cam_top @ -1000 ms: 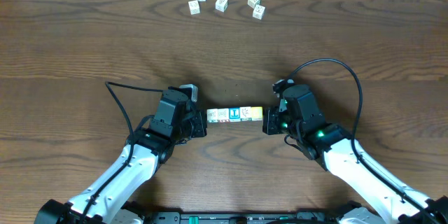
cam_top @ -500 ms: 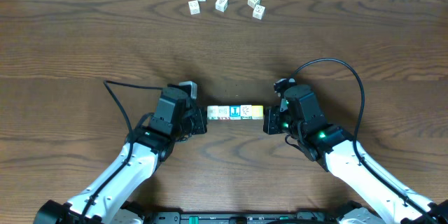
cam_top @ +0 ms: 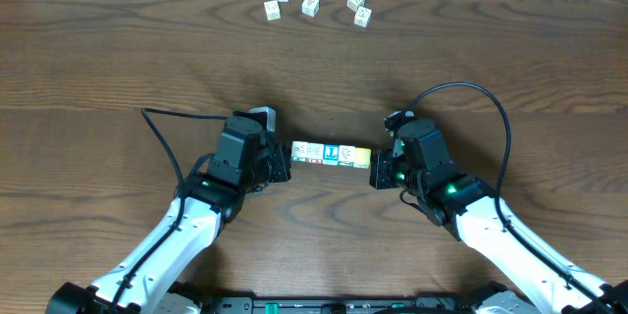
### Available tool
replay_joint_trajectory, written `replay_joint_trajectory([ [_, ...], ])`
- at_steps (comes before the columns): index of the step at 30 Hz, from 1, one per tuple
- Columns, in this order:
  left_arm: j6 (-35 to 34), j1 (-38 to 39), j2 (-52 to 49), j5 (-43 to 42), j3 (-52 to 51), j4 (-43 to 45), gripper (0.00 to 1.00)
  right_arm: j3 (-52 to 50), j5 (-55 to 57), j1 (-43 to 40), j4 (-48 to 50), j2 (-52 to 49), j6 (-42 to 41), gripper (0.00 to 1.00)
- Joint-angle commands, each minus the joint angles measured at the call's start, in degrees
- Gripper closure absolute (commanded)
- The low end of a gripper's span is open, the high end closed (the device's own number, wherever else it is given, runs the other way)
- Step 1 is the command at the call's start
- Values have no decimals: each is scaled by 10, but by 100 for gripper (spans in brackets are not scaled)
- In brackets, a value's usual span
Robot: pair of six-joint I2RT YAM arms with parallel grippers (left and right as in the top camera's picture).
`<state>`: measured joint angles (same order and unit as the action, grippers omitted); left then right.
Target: Lift 5 blocks
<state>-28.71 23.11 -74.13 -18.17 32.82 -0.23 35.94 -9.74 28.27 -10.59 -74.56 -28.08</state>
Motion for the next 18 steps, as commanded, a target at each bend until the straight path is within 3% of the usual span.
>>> replay_joint_trajectory([
  [1,-10,27,13,-142,35,15,93,28,-171,38,14,14,-2,99],
  [18,-21,27,20,-144,35,16,93,35,-171,38,5,16,-2,99],
])
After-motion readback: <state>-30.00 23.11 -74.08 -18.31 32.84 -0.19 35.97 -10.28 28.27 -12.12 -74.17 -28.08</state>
